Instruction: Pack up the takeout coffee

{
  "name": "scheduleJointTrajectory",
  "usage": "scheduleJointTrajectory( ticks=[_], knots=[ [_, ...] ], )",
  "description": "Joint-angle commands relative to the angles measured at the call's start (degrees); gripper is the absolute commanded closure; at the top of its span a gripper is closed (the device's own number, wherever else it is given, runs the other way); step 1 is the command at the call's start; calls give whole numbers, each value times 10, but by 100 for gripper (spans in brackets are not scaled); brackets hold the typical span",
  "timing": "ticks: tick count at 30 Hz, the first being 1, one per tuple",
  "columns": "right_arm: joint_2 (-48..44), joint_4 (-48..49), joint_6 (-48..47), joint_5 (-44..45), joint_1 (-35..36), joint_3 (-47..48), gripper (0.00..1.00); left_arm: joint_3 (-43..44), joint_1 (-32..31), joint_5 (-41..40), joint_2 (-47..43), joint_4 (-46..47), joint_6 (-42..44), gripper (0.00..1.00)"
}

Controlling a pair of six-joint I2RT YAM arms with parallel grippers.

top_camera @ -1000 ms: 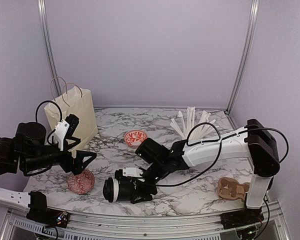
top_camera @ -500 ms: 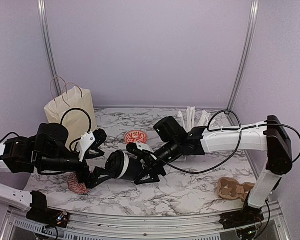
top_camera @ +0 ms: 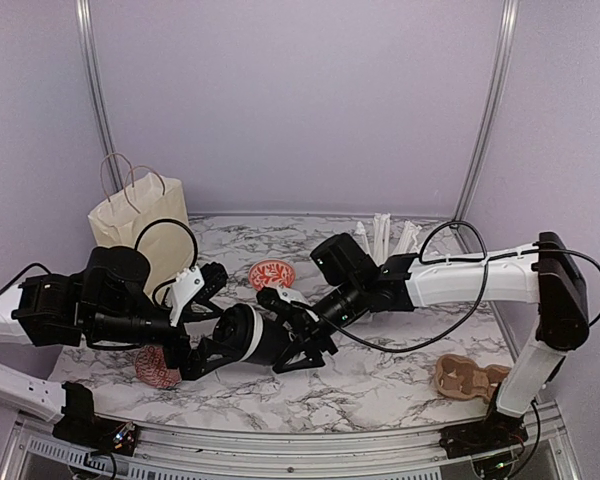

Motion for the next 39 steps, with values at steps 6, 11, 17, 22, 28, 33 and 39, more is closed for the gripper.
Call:
scheduleJointTrajectory(
  ticks=[6, 11, 17, 22, 28, 33, 39],
  knots=[
    [-19, -1, -34, -46, -1, 0, 28, -11, 1, -1, -16, 24, 5, 3],
    [-16, -3, -38, -49, -1, -2, 28, -9, 1, 9, -36, 27, 6, 1],
    [-15, -3, -38, -51, 0, 0, 28, -13, 2, 12, -38, 26, 5, 1],
    [-16, -4, -40, -52, 1, 1, 28, -12, 2, 30, -15, 28, 4, 1],
    [-17, -7, -45, -49, 2, 1, 28, -6, 2, 44, 3, 29, 9, 3],
    [-16, -5, -45, -48, 2, -1, 28, -3, 4, 72, 14, 29, 10, 8],
    [-14, -11, -48, -37, 2, 3, 21, -1, 8, 83, 18, 27, 8, 12]
  ],
)
